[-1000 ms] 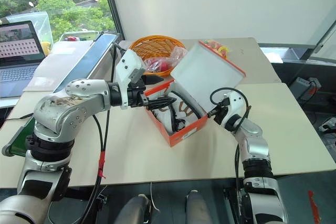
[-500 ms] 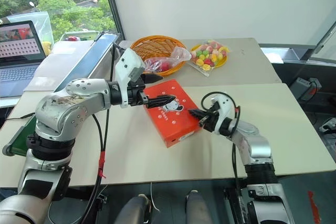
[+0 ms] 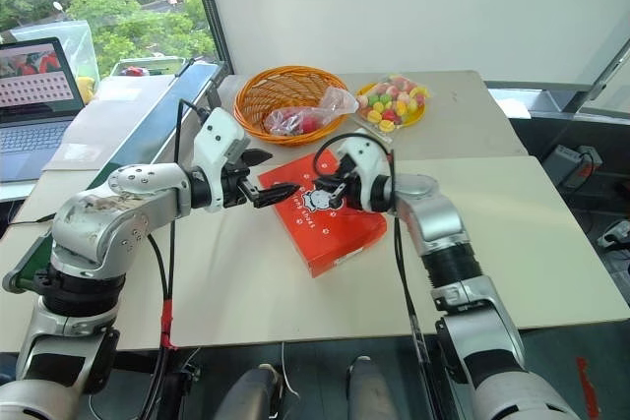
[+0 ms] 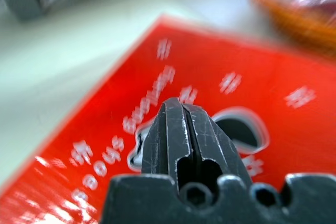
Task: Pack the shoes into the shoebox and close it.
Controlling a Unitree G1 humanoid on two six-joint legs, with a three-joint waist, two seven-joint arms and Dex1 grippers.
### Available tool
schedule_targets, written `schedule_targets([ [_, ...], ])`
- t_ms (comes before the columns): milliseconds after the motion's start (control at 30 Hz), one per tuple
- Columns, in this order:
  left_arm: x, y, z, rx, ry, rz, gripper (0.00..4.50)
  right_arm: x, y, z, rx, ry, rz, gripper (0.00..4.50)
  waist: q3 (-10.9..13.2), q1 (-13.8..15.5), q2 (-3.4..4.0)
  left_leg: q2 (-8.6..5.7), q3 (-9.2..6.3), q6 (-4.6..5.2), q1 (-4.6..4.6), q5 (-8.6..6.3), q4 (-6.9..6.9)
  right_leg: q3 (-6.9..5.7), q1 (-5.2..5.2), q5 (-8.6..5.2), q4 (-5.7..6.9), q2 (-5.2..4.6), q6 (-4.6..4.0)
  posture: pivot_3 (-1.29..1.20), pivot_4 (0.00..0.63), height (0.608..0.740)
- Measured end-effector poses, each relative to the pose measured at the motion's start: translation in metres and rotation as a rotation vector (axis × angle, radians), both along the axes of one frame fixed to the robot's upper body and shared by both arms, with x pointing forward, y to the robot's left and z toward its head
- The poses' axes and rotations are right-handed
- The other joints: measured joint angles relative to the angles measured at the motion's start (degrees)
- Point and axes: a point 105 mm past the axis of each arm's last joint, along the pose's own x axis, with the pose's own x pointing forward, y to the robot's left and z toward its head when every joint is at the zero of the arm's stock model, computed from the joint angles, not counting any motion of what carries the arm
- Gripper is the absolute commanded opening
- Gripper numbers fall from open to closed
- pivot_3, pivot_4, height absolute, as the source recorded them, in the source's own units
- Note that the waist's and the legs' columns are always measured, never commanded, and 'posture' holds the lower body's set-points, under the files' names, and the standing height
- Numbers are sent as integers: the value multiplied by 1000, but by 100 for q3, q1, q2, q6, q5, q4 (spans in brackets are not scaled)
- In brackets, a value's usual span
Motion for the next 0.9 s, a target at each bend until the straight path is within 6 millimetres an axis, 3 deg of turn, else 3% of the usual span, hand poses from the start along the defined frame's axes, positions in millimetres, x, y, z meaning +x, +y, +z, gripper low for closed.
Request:
schedule_targets([
  [133,1,2,-1,-2,-3,21,4487,1,0,-1,-44,-55,29,0,-2,-6,-3,2,0,0,19,0,0,0,13,2,8,3,-1,0,150,740],
  [300,1,5,-4,-3,2,30,4500,-7,-17,12,17,19,1,1522,-2,13,-3,1,-4,0,-2,0,2,-3,-1,2,6,2,-1,0,150,740],
  [467,-10,6,-12,4,-21,-54,4500,-47,-35,75,119,-43,103,3271,-1,0,-2,4,-8,5,-12,-3,1,-8,-9,2,-2,3,-2,0,150,740],
  [567,-17,8,-19,13,-17,-105,4500,-70,-42,95,89,-94,156,4305,-1,-2,-2,5,-4,6,-8,-4,1,-10,-1,1,-8,3,-1,0,150,740],
  [767,-21,15,-15,26,-37,-153,4500,-91,-48,96,21,-66,181,4466,-1,13,-3,6,-4,6,-3,-3,7,-12,6,-1,-5,4,4,0,150,740],
  [900,-20,22,-19,41,-35,-142,4500,-89,-57,95,-17,-61,135,4466,-1,13,-3,6,-4,6,-7,-3,6,-13,2,1,-5,3,1,0,150,740],
])
